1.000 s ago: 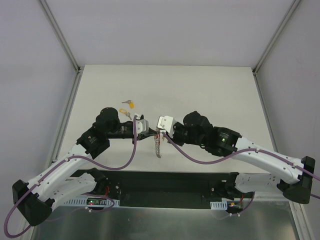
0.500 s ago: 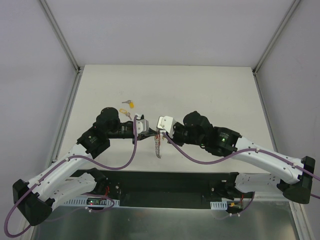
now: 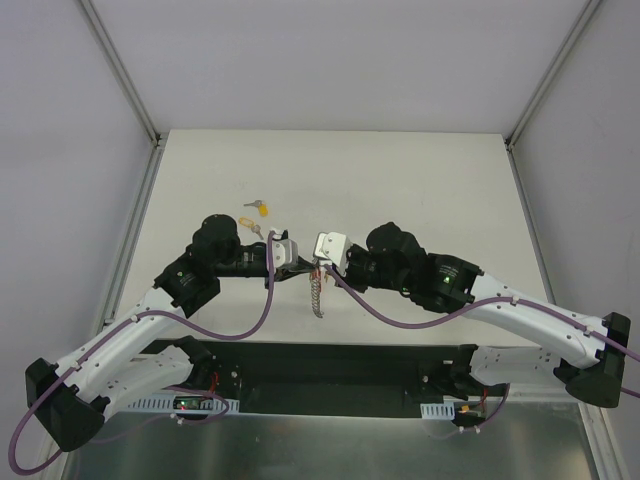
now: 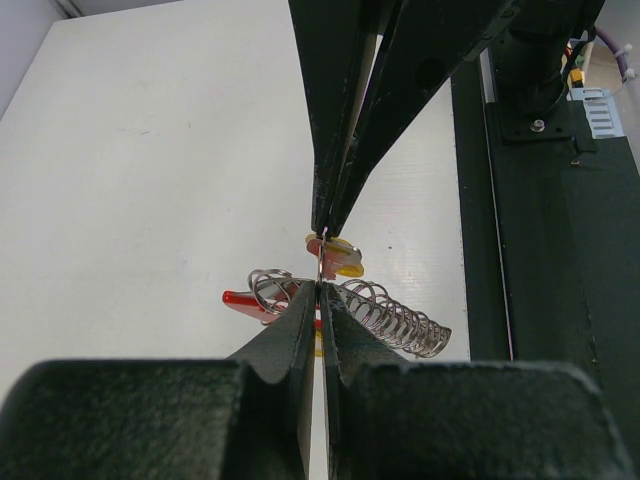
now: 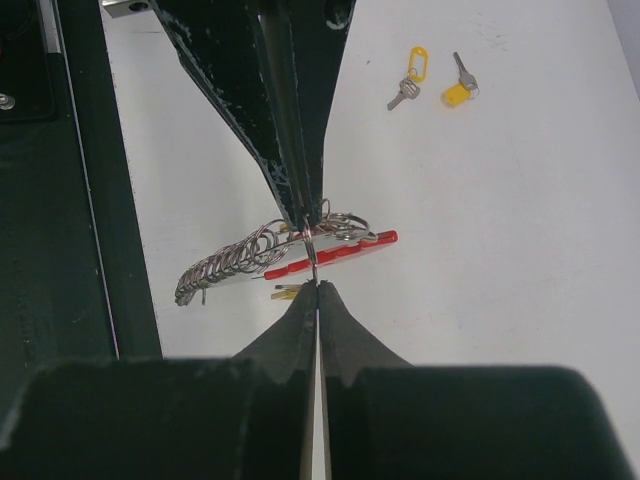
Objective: Put the keys on the keyring
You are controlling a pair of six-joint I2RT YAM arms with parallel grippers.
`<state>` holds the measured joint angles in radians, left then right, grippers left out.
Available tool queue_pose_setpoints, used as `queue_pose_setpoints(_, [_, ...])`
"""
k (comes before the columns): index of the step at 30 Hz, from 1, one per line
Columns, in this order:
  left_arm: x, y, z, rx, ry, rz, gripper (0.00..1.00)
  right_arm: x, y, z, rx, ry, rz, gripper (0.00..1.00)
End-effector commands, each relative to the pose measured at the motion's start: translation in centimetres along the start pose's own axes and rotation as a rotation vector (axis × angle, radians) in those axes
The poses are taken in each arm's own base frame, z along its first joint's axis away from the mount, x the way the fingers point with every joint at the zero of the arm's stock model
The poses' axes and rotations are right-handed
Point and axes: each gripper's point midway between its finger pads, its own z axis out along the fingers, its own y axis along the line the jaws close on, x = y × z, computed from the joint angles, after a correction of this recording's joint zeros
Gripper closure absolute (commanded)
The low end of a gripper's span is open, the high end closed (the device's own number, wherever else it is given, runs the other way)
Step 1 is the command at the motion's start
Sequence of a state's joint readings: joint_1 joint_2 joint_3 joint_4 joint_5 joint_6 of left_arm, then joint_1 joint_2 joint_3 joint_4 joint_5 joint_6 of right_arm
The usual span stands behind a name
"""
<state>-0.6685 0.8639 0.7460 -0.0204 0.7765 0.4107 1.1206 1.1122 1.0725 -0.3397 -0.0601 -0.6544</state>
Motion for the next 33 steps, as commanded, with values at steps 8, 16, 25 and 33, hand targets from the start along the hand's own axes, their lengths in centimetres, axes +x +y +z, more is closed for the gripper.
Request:
queue_pose_setpoints(8, [-2.3,-0.1,0.2,0.025,-0.067,0.071,1.00,-3.0,-0.7,-0.9,0.013,-0.097,0.011,0.98])
queue_pose_setpoints(16, [-2.2,-0.3,0.5,0.048,-0.065,0.051,1.00,-3.5,-0.6,-0.9,0.003,-0.119,0.014,0.99])
queue_pose_setpoints(25, [-2.3,-0.6,0.8,0.067,-0.066,0.031,1.00,-3.8,-0.5,-0.6,-0.003,-0.129,0.018,0.99])
queue_pose_setpoints(33, [-2.3,-0.3,0.8,0.051,-0.061,0.023,1.00,-4.1,0.0,-0.5,-0.033,-0.137,0.019,0.99])
